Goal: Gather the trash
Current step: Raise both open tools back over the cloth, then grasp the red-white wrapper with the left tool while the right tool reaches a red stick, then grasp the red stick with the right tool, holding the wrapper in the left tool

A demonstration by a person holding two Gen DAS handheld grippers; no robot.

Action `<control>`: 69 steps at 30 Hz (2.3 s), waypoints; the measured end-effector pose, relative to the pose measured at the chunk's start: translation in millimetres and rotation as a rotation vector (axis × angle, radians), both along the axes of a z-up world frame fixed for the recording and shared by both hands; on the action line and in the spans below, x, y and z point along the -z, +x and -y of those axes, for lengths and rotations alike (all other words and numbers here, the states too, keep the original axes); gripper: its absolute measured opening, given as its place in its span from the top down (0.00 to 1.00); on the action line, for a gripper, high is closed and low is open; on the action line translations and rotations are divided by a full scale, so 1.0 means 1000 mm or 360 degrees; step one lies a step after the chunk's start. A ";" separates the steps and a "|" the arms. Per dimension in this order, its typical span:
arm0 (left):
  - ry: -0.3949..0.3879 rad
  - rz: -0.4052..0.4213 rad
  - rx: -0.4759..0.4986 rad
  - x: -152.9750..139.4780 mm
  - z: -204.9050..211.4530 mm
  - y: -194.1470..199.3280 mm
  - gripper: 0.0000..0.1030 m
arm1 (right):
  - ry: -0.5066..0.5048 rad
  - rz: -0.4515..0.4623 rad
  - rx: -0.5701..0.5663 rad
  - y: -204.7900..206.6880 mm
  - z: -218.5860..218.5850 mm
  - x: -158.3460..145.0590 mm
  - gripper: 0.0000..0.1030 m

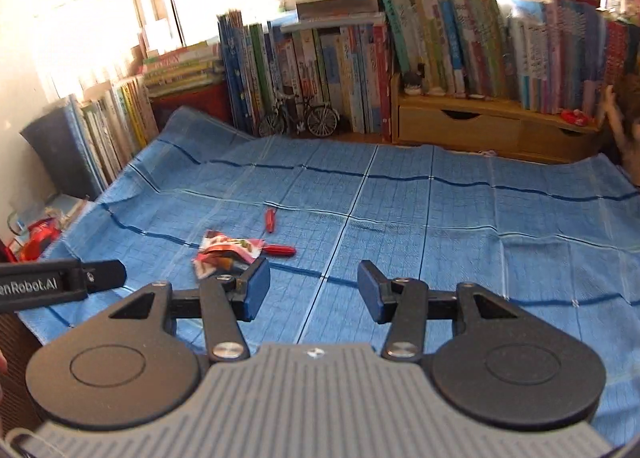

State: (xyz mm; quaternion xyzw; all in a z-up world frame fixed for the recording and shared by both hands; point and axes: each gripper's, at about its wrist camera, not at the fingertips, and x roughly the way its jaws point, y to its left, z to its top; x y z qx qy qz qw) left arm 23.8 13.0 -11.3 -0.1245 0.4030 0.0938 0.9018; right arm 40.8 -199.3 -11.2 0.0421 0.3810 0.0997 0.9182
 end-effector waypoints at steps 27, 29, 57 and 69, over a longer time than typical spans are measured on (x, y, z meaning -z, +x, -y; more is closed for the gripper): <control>0.0000 -0.0170 -0.0247 0.102 -0.001 0.160 0.62 | -0.0016 -0.0266 -0.0494 0.136 -0.035 0.119 0.35; -0.0006 -0.0131 -0.0268 0.092 -0.005 0.159 0.62 | -0.0022 -0.0281 -0.0514 0.142 -0.044 0.122 0.35; 0.0004 -0.0106 -0.0386 0.072 -0.017 0.111 0.61 | -0.0236 -0.0370 -0.0130 0.148 -0.049 0.127 0.67; -0.0009 -0.0116 -0.0446 0.073 -0.026 0.105 0.60 | -0.0193 -0.0352 -0.0321 0.151 -0.063 0.131 0.55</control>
